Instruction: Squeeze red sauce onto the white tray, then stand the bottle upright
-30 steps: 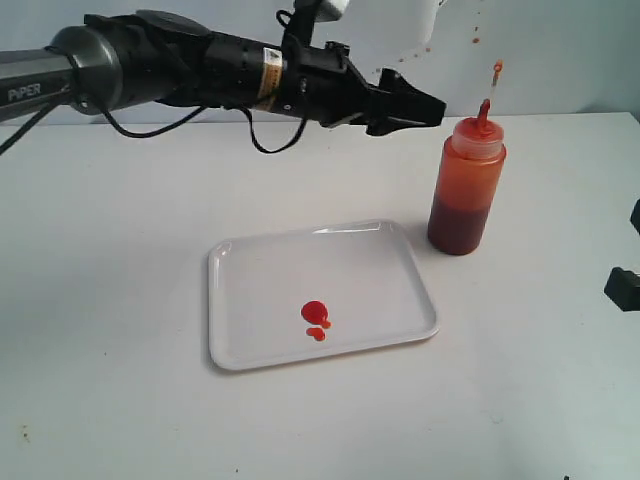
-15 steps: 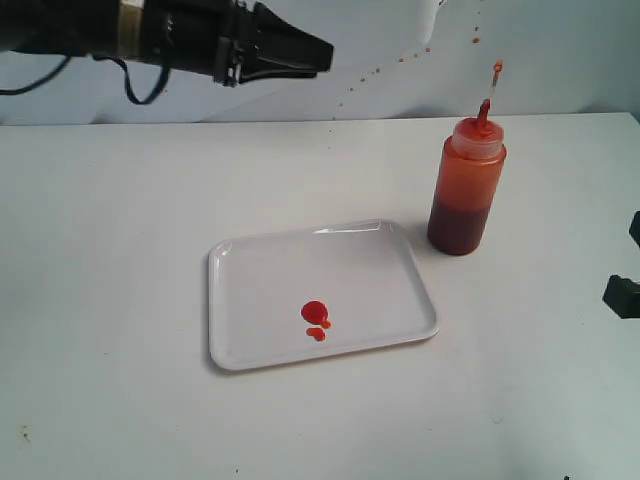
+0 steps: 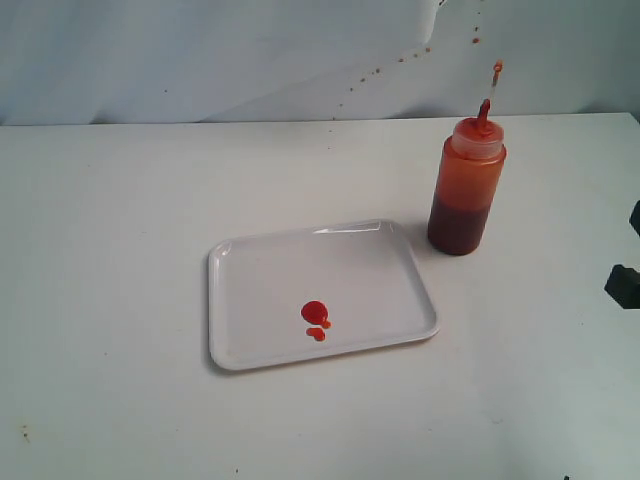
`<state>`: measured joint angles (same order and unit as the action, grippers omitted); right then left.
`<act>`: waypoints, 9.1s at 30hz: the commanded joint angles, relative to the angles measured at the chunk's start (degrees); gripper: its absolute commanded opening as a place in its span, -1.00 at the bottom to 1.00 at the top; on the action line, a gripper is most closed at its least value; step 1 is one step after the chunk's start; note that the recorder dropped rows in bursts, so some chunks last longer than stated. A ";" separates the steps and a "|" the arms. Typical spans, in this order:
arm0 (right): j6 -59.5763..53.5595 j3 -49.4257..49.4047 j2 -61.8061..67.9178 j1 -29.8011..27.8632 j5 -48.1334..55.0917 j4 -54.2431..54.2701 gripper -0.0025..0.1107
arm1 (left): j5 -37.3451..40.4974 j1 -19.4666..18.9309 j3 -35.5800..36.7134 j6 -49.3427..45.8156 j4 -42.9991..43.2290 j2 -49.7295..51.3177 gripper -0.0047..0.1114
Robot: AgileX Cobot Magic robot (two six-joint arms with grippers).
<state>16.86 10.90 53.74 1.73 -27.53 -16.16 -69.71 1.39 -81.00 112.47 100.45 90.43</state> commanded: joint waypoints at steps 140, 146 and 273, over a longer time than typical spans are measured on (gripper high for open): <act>4.81 -0.51 -0.13 -0.04 -3.24 0.34 -0.96 | 80.15 0.24 78.86 -117.05 -103.88 -90.43 -0.92; 4.81 -0.51 -0.13 -0.04 -3.24 0.34 -0.96 | 82.61 0.24 81.00 -117.30 -101.72 -90.43 -0.92; -27.27 -10.90 -49.44 -8.51 36.61 20.86 -0.96 | 85.03 0.24 81.00 -114.22 -103.91 -90.43 -0.92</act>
<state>-9.07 0.14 4.53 -6.42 6.22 5.31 15.13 1.35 -0.32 -1.94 -3.52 0.17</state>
